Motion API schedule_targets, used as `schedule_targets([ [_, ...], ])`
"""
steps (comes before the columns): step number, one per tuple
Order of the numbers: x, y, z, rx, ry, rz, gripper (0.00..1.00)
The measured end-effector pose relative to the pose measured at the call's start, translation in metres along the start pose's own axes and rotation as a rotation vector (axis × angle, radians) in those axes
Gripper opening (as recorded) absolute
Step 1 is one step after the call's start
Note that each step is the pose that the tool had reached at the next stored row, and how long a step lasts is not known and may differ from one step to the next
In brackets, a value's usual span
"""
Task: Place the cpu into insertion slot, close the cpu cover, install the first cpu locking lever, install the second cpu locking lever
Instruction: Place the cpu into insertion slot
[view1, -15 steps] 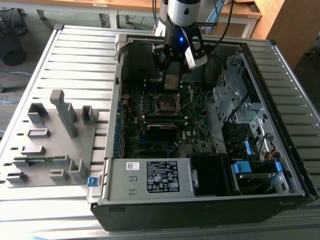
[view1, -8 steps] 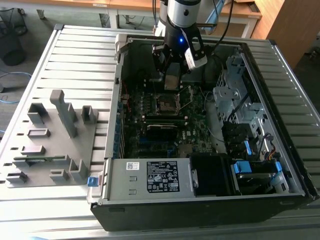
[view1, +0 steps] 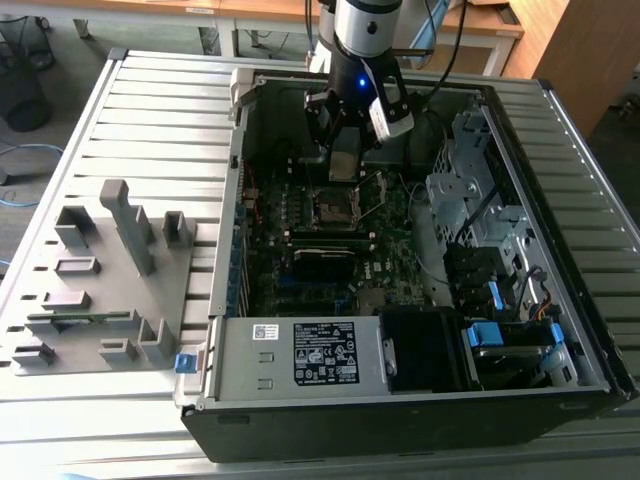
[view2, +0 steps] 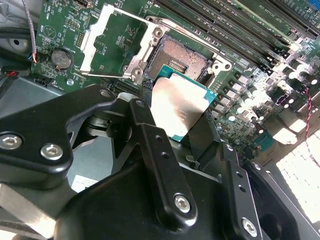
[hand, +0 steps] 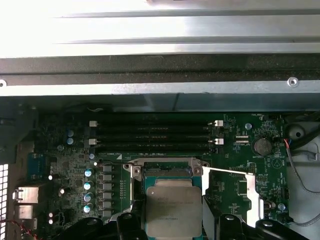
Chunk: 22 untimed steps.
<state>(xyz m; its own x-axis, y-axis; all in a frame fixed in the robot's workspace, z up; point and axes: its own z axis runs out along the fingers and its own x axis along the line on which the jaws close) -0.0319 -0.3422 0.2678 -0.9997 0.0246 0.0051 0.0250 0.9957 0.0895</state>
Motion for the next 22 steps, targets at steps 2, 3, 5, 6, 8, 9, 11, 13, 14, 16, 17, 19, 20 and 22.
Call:
schedule_targets([
  [2, 0.0000, 0.0000, 0.0000, 0.0001, 0.0000, 0.000, 0.54],
  [3, 0.0000, 0.0000, 0.0001, 0.0000, 0.0000, 0.000, 0.54],
  [5, 0.0000, 0.0000, 0.0001, -0.0001, -0.0001, 0.000, 0.54],
  [6, 0.0000, 0.0000, 0.0003, -0.0002, -0.0001, 0.000, 0.54],
  [8, 0.0000, -0.0001, 0.0013, -0.0006, -0.0003, 0.000, 0.54],
  [9, 0.0000, -0.0001, 0.0017, -0.0002, -0.0001, 0.000, 0.54],
  [11, 0.0000, -0.0002, 0.0022, 0.0000, 0.0000, 0.000, 0.54],
  [13, 0.0000, -0.0002, 0.0023, -0.0001, -0.0001, 0.000, 0.54],
  [14, 0.0000, -0.0002, 0.0023, -0.0002, -0.0001, 0.000, 0.54],
  [16, 0.0000, -0.0002, 0.0024, -0.0002, -0.0001, 0.000, 0.54],
  [17, 0.0000, -0.0002, 0.0024, -0.0001, -0.0001, 0.000, 0.54],
  [19, 0.0000, -0.0002, 0.0025, -0.0002, -0.0001, 0.000, 0.54],
  [20, 0.0000, -0.0002, 0.0027, -0.0003, -0.0002, 0.000, 0.54],
  [22, 0.0000, -0.0002, 0.0029, -0.0002, -0.0001, 0.000, 0.54],
])
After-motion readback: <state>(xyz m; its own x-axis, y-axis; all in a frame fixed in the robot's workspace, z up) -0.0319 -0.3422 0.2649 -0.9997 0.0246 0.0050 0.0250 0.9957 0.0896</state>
